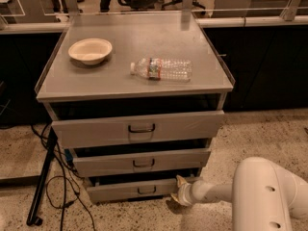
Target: Open bottom drawer
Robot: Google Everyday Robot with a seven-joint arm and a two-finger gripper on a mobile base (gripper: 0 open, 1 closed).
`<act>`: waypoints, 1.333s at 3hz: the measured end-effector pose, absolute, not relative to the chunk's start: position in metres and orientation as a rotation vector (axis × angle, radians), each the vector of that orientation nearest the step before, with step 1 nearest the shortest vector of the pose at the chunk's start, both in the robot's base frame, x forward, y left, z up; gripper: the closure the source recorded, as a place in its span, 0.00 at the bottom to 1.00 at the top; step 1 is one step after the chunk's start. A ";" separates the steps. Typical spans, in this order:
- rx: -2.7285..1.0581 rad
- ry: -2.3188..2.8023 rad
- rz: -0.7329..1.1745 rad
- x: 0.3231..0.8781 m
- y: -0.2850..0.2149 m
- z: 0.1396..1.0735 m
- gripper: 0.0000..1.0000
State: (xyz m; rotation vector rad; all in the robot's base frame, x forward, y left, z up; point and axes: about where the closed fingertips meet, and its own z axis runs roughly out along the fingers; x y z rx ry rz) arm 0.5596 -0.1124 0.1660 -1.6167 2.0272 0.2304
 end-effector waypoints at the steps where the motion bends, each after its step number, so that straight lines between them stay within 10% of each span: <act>1: -1.617 2.027 0.230 0.560 -0.112 0.177 1.00; 3: -1.617 2.027 0.231 0.560 -0.113 0.189 1.00; 4: -1.617 2.027 0.231 0.560 -0.113 0.189 0.73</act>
Offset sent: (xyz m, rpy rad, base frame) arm 0.5420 -0.0778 0.0919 0.0485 0.0342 -0.3033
